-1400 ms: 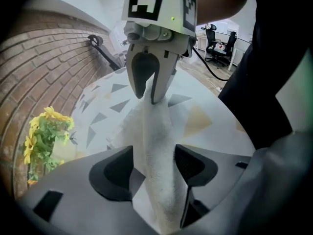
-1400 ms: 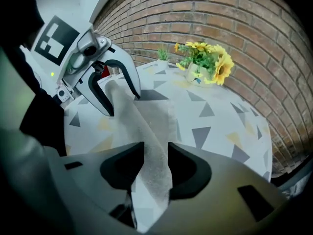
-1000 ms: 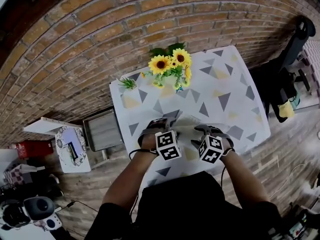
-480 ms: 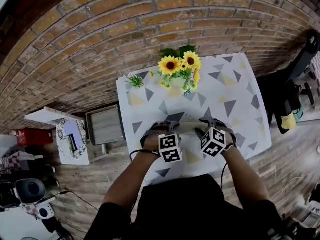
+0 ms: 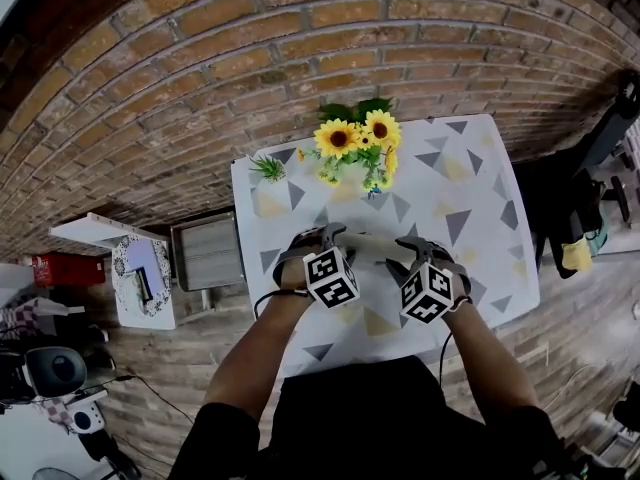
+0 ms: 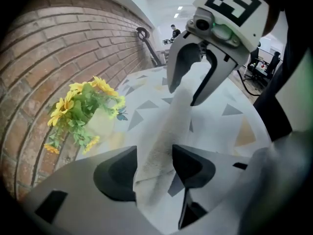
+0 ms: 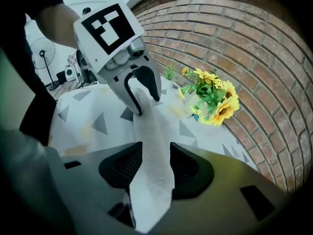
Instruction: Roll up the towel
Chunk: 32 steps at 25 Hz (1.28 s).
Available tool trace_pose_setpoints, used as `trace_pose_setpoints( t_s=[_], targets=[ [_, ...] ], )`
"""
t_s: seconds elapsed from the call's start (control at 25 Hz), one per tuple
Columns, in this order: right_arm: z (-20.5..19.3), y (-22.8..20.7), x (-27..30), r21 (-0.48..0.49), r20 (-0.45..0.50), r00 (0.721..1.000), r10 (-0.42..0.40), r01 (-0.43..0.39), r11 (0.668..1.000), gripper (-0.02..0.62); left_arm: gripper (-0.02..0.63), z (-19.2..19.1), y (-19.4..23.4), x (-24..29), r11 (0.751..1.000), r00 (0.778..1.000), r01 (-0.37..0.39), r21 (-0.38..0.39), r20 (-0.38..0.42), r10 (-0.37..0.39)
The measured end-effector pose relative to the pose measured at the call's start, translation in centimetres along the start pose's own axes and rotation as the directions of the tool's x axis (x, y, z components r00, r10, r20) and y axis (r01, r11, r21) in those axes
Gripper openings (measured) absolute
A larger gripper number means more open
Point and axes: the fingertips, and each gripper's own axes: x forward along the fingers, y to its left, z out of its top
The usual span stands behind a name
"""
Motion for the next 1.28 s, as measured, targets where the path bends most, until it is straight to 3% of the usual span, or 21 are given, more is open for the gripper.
trace_pose_setpoints(
  t_s=[0.24, 0.36, 0.48, 0.72, 0.88, 1.12, 1.28],
  targets=[
    [-2.3, -0.5, 1.4, 0.038, -0.037, 0.999, 0.020, -0.018, 0.999, 0.192, 0.238, 0.1, 1.1, 0.7, 0.998, 0.999, -0.043, -0.039, -0.025, 0.043],
    [-2.9, -1.0, 1.9, 0.066, -0.028, 0.999, 0.038, -0.036, 0.997, 0.187, 0.236, 0.1, 1.9, 0.5, 0.984, 0.997, -0.077, -0.159, -0.019, 0.075],
    [-2.7, -1.2, 1.6, 0.077, -0.003, 0.998, 0.060, -0.059, 0.995, 0.184, 0.233, 0.3, 2.7, -1.0, 0.939, 0.993, -0.102, -0.329, 0.017, 0.113],
    [-1.1, -2.2, -0.7, 0.122, 0.088, 0.996, 0.032, -0.043, 0.992, 0.172, 0.199, -0.9, 3.7, -4.7, 0.845, 0.975, -0.131, -0.518, 0.089, 0.206],
    [-0.1, -2.0, -3.6, 0.207, 0.144, 0.990, -0.012, -0.018, 0.978, 0.126, 0.143, -2.0, 3.8, -8.4, 0.766, 0.941, -0.116, -0.633, 0.177, 0.289],
    [3.6, -1.0, -8.4, 0.332, 0.230, 0.969, -0.091, 0.010, 0.943, 0.022, 0.083, -3.2, 4.1, -15.1, 0.737, 0.861, -0.114, -0.666, 0.304, 0.407],
    [6.2, -0.3, -11.7, 0.406, 0.317, 0.935, -0.158, 0.017, 0.914, 0.017, 0.055, -3.6, 3.4, -19.4, 0.722, 0.799, -0.086, -0.687, 0.386, 0.462]
  ],
)
